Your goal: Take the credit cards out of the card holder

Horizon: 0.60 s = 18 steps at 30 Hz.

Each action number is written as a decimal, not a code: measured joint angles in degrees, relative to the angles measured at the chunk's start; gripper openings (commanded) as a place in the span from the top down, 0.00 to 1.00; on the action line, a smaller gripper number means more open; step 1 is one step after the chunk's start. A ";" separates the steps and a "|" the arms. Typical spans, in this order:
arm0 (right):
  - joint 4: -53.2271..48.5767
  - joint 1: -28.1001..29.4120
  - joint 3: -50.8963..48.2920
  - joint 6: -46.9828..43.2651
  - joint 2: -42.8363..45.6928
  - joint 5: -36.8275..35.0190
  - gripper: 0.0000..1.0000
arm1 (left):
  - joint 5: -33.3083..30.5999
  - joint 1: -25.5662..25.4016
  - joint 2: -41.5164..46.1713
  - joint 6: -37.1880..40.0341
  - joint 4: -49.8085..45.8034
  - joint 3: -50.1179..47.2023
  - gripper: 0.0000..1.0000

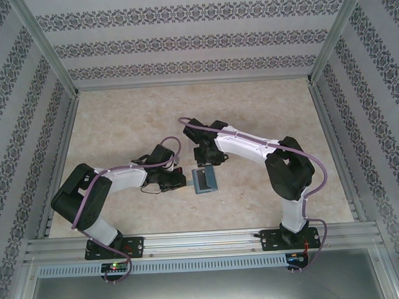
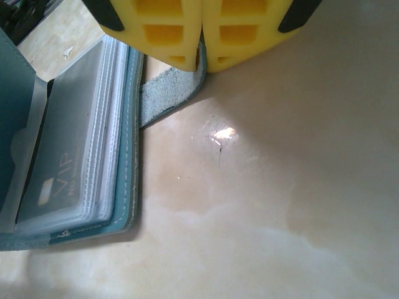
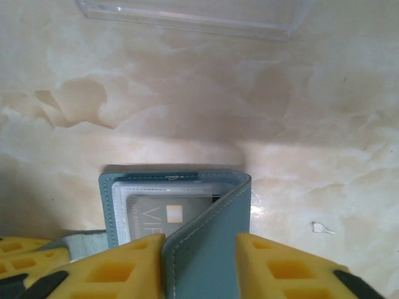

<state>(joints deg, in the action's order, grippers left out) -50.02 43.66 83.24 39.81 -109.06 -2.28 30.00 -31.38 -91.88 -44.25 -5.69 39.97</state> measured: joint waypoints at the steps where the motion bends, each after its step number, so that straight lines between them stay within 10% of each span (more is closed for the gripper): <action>1: -0.04 -0.07 -0.09 -0.02 0.02 0.09 0.78 | 0.00 0.00 0.00 -0.15 0.00 0.00 1.00; 18: 6.73 -1.57 -7.45 0.42 6.23 5.62 0.96 | -1.40 4.17 3.65 0.48 -5.62 0.98 0.85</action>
<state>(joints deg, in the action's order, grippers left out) -43.29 42.09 75.79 40.23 -102.83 3.33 28.60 -27.20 -88.23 -43.77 -11.31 40.95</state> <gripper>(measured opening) 0.070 0.102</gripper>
